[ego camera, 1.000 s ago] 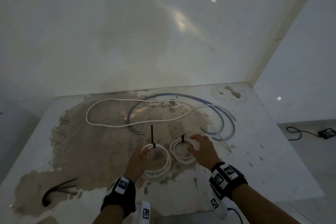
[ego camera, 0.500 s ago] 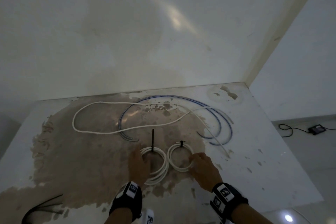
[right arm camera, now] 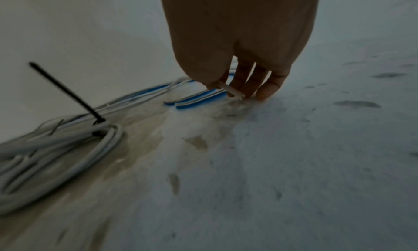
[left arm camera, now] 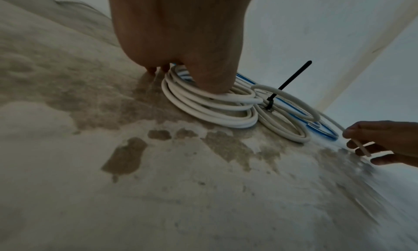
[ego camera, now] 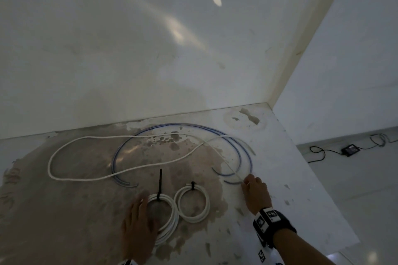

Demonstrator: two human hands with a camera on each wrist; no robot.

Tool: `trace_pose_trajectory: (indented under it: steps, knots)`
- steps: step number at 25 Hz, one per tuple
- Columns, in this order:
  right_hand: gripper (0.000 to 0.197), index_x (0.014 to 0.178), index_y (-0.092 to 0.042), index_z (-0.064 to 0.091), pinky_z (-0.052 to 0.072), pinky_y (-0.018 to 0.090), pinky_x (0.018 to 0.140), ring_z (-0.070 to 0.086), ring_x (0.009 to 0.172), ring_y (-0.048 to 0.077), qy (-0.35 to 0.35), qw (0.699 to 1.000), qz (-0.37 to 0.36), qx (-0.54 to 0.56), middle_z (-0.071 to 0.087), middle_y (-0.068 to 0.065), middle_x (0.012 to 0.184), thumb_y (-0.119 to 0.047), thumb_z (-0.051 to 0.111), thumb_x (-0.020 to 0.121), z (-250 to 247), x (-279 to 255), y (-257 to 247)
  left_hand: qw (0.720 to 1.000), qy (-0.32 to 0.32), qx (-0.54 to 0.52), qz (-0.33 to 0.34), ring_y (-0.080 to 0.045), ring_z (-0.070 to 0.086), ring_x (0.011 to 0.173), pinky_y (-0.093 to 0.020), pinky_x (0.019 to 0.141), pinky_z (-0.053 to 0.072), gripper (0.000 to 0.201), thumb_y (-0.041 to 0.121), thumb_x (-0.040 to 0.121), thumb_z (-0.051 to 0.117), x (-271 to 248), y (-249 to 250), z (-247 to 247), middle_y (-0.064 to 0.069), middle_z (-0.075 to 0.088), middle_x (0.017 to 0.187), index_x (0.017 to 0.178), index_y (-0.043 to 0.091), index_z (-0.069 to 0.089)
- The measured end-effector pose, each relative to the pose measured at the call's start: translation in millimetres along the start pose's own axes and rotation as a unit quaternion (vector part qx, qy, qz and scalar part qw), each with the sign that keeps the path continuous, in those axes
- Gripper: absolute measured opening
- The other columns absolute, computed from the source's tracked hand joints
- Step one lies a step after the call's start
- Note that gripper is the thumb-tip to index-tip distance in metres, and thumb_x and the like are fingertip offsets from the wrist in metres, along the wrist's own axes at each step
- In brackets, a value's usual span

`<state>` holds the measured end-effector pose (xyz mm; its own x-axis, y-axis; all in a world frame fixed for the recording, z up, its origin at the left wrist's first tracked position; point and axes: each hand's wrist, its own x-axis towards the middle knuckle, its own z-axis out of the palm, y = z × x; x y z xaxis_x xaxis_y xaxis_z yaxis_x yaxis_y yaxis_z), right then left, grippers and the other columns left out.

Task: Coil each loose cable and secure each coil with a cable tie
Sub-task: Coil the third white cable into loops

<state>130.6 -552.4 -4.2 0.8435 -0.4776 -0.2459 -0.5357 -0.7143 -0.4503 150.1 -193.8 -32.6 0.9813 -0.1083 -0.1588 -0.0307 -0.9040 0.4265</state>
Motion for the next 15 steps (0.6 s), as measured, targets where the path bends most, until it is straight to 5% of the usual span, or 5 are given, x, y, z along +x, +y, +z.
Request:
trace_pose_trajectory:
  steps: [4,8,12,15]
  knots:
    - [0.016,0.094,-0.011,0.040,0.039,0.037,0.053,0.049,0.054,0.024,0.048,0.993,-0.015,0.108,0.052,0.005,0.065,-0.023,0.040,0.105,-27,16,-13,1.000,0.010,0.007,0.014,-0.037,0.063,0.109,-0.051,0.080,0.053,0.081,0.043,0.055,0.041,1,3,-4,-0.015,0.063,0.128,0.129,0.014,0.058]
    - [0.011,0.094,-0.014,0.042,0.030,0.033,0.049,0.046,0.049,0.021,0.104,0.983,-0.094,0.121,0.052,0.005,0.058,-0.019,0.047,0.102,-92,41,-50,1.000,-0.021,0.008,0.005,-0.038,0.068,0.096,-0.049,0.070,0.055,0.079,0.046,0.055,0.042,0,1,-8,-0.016,0.068,0.118,0.125,0.015,0.062]
    - [0.011,0.093,-0.012,0.047,0.032,0.033,0.053,0.048,0.051,0.023,0.142,0.966,-0.182,0.119,0.054,0.004,0.058,-0.019,0.052,0.099,-157,55,-103,0.996,-0.082,0.015,0.018,-0.035,0.072,0.086,-0.046,0.064,0.058,0.065,0.057,0.083,0.030,6,-9,-12,-0.015,0.071,0.111,0.126,0.019,0.059]
    - [0.012,0.091,-0.013,0.047,0.038,0.037,0.049,0.052,0.050,0.025,0.149,0.942,-0.269,0.138,0.056,0.005,0.055,-0.021,0.052,0.099,-195,45,-153,0.995,0.013,-0.092,0.040,-0.039,0.070,0.093,-0.047,0.072,0.057,0.068,0.049,0.070,0.051,26,1,-38,-0.021,0.065,0.120,0.135,0.030,0.048]
